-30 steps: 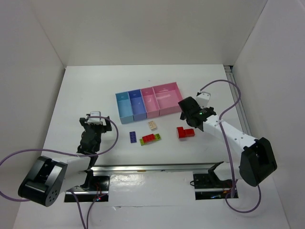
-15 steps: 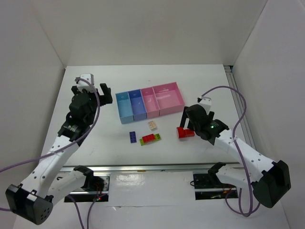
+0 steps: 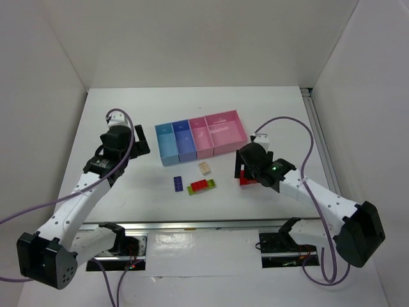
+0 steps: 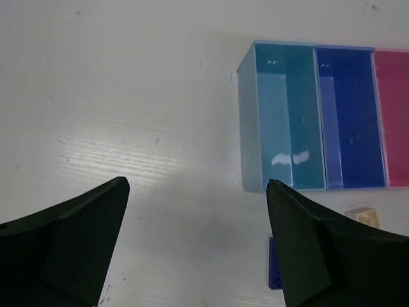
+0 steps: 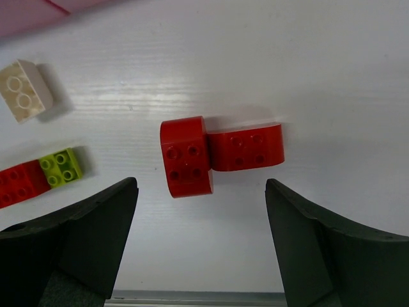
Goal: Sort the legos into containers by color
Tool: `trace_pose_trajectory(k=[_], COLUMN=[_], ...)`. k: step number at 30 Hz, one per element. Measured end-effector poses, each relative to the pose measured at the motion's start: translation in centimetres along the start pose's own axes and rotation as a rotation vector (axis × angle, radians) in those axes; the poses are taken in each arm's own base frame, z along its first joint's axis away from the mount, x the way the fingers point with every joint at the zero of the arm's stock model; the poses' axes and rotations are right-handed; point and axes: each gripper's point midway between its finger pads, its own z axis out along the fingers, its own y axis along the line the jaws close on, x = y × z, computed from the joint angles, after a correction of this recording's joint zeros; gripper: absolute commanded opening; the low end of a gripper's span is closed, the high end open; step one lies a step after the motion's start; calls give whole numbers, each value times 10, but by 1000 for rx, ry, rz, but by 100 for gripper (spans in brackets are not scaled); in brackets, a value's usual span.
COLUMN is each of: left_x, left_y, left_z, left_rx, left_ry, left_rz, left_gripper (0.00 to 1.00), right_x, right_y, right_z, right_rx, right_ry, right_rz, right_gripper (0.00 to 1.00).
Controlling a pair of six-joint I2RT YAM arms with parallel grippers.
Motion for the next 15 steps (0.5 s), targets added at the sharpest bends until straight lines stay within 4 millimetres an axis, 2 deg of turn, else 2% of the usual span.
trace_pose_trajectory(k=[3,4,6,12,15], left_x=[3,4,7,9,7], left_y=[-4,-4,-2,-3,-4], left_z=[2,1,-1,-6,-5], left_rx=[6,3,-8,-16,-19], left_ry=[25,29,42,77,86], left_rz=[-20,-41,-73,-84,-89], left_gripper=[99,99,99,99,99], right_x=[16,20,26,25,26], right_y=[4,5,7,12,16], right_z=[13,17,22,27,29], right_rx=[16,21,29,21,4], right_ry=[70,87,113,122,126], right_rz=[-64,-82,-114,-153,-164], right_gripper=[85,78,75,74,69])
